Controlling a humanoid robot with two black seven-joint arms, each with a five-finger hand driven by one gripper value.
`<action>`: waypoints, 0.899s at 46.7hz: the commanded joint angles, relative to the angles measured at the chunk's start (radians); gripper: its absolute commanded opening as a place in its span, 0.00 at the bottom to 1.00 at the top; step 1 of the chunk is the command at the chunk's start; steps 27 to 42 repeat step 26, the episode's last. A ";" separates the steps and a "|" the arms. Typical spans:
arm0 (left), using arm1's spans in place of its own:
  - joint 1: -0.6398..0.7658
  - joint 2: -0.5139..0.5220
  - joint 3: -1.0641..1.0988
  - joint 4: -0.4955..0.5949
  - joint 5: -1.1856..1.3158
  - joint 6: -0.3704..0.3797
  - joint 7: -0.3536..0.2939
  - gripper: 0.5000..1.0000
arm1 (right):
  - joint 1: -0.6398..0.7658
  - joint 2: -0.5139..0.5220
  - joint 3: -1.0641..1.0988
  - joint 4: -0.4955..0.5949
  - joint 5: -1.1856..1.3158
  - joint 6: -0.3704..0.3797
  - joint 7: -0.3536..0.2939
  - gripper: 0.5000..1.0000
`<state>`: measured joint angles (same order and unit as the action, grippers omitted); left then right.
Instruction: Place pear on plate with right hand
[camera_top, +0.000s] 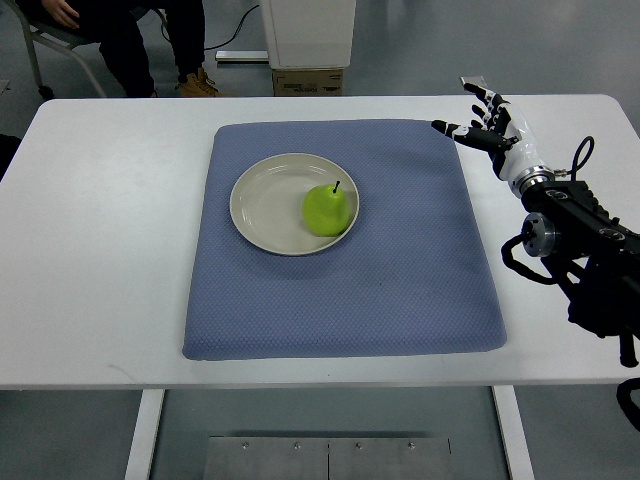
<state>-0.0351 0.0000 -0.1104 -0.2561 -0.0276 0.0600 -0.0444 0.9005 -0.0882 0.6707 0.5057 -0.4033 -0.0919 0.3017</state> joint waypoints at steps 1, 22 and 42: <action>0.000 0.000 0.000 0.000 0.000 0.000 0.000 1.00 | 0.001 0.019 0.049 -0.004 0.000 -0.006 -0.036 1.00; 0.000 0.000 0.000 0.000 0.000 0.000 0.000 1.00 | 0.000 0.033 0.214 0.001 0.000 -0.006 -0.049 1.00; 0.000 0.000 0.000 0.000 0.000 0.000 0.000 1.00 | 0.000 0.033 0.242 0.004 0.000 -0.006 -0.047 1.00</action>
